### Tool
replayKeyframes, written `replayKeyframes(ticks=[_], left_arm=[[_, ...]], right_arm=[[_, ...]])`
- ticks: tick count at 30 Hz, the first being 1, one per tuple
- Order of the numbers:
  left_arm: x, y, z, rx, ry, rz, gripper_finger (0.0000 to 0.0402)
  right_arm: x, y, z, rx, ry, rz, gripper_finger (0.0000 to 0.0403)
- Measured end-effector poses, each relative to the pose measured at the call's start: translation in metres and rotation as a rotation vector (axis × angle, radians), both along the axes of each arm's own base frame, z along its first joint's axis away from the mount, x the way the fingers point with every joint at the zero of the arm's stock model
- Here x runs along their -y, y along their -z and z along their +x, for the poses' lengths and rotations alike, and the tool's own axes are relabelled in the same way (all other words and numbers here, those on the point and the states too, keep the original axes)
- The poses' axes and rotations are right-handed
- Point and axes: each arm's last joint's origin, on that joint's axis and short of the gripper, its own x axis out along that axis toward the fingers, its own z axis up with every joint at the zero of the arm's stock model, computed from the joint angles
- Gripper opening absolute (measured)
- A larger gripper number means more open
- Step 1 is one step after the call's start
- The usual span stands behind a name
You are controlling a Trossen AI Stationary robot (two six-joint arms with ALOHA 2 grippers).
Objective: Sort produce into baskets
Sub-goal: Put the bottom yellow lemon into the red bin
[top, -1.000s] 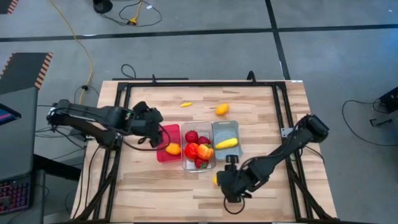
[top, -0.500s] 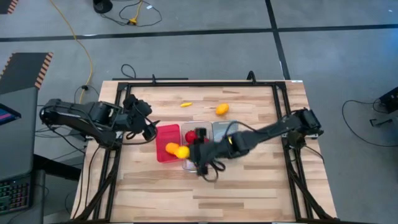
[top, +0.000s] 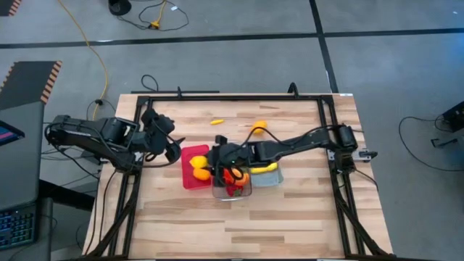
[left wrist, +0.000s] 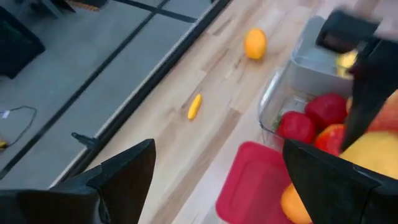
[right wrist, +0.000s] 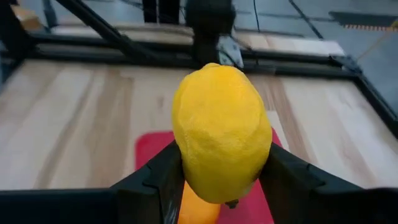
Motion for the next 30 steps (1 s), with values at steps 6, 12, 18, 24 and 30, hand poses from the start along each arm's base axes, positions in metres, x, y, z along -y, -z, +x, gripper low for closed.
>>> replayKeyframes(ticks=[6,12,18,24,30], left_arm=[[0.000,0.000,0.000,0.008,-0.016,0.012,0.0339],[0.000,0.000,0.000,0.006,-0.015,0.013,0.0339],[0.000,0.000,0.000,0.006,-0.014,0.014,0.0339],[0.000,0.000,0.000,0.005,-0.014,0.014,0.0339],[0.000,0.000,0.000,0.005,-0.013,0.014,0.0339]], right_arm=[[0.013,0.013,0.006,-0.031,0.039,0.044,0.0205],[0.026,0.013,0.007,-0.011,0.155,0.214,0.0205],[0.033,0.012,0.007,-0.006,0.184,0.238,0.0205],[0.032,0.012,0.006,-0.007,0.181,0.238,0.0205],[0.033,0.013,0.006,-0.009,0.183,0.237,0.0205]])
